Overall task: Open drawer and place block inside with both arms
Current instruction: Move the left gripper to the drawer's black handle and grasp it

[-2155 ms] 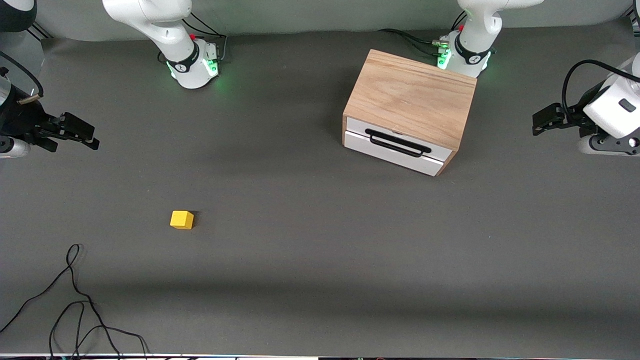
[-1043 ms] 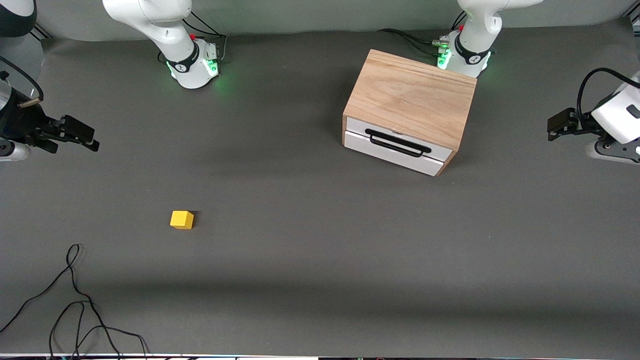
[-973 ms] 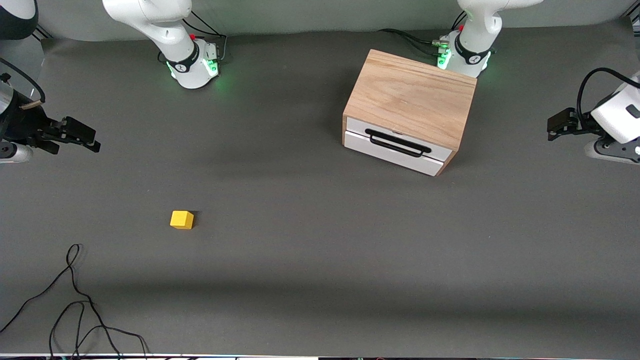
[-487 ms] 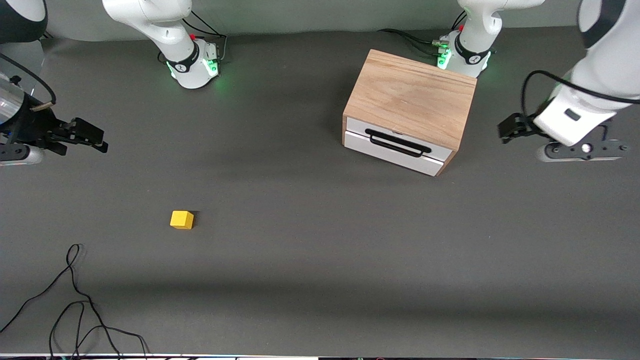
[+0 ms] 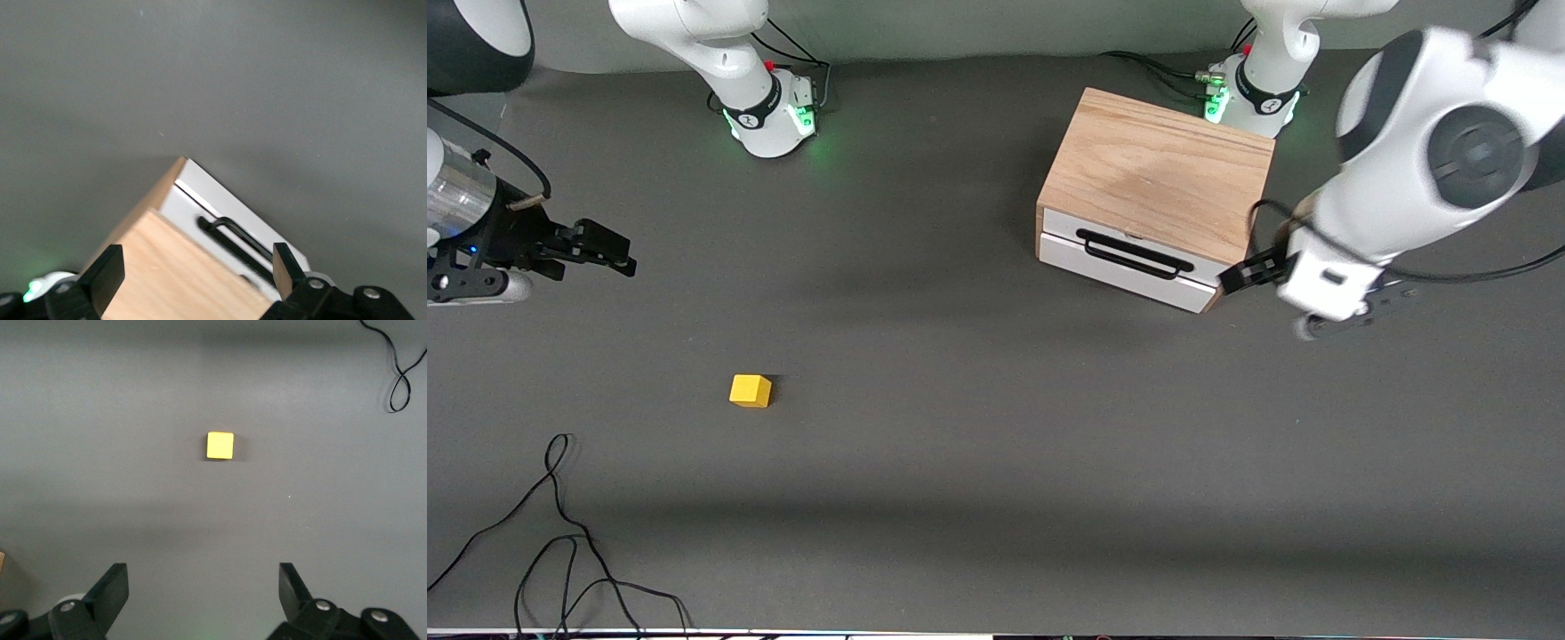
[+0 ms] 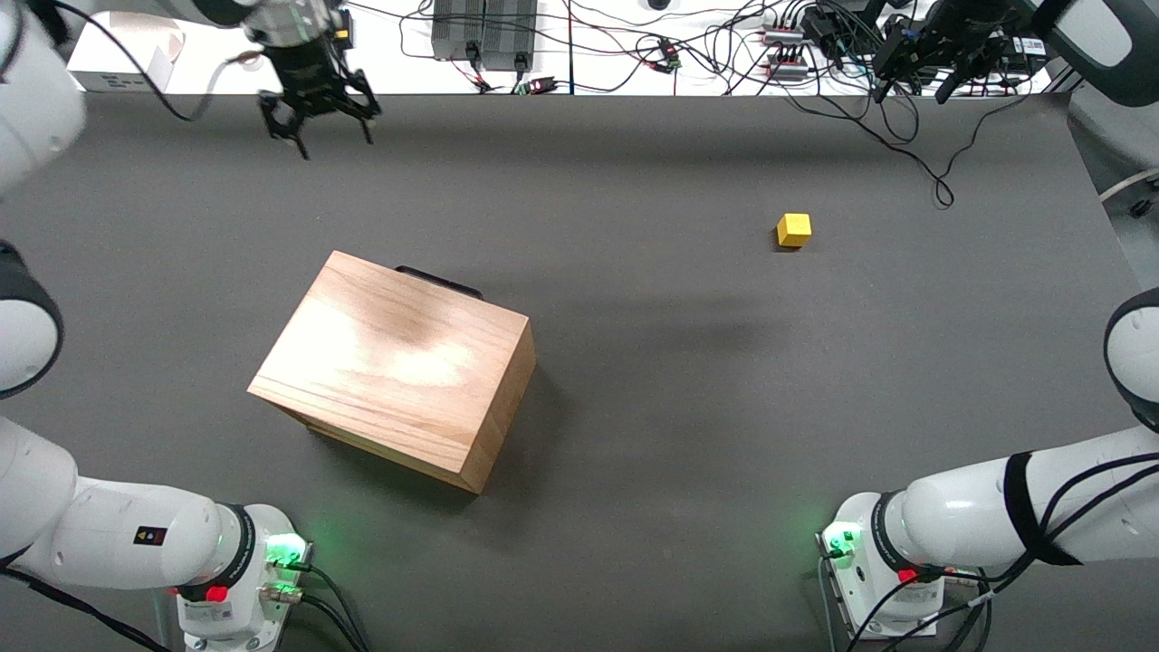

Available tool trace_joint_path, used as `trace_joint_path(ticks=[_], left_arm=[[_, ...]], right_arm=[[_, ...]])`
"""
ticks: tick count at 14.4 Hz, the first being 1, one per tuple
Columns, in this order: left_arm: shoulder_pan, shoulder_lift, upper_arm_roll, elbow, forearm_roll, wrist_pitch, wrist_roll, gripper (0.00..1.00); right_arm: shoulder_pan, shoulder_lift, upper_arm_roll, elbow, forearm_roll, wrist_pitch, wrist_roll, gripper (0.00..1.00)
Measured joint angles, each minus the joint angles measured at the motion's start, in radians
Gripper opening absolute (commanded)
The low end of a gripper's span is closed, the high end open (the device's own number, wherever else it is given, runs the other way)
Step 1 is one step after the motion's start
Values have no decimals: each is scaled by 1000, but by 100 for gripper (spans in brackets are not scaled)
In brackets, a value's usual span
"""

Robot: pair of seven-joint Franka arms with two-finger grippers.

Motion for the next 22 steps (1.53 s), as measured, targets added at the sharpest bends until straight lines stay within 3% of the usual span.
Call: trace_joint_path(ticks=[5, 13, 22], left_arm=[[-100, 96, -2, -63, 1, 125, -354, 100], [-154, 158, -1, -161, 15, 182, -642, 99], [-196, 198, 3, -203, 43, 207, -728, 99]], right_arm=[[-1, 16, -2, -1, 0, 11, 1, 100], [-1, 26, -2, -3, 0, 27, 1, 100], [3, 29, -1, -5, 0, 32, 15, 100]])
